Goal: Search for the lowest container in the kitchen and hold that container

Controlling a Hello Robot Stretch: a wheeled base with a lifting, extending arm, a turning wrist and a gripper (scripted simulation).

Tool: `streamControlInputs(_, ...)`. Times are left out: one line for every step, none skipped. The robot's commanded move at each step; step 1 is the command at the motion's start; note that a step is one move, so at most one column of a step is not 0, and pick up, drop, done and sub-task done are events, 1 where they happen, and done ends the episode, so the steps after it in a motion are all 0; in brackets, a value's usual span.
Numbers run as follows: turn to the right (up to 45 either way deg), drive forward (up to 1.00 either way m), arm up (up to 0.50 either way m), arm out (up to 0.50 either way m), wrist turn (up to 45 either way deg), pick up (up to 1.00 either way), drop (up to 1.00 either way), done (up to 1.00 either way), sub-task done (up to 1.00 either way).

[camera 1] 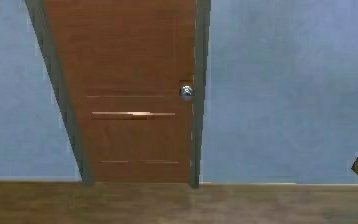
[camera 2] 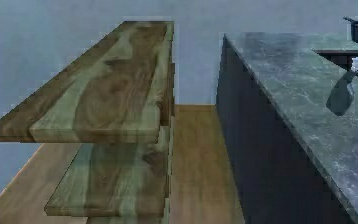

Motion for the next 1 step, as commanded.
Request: streamControlInputs(-45.0,0.00,0.00,0.00,0.0,0.00,0.00,0.00,0.00)
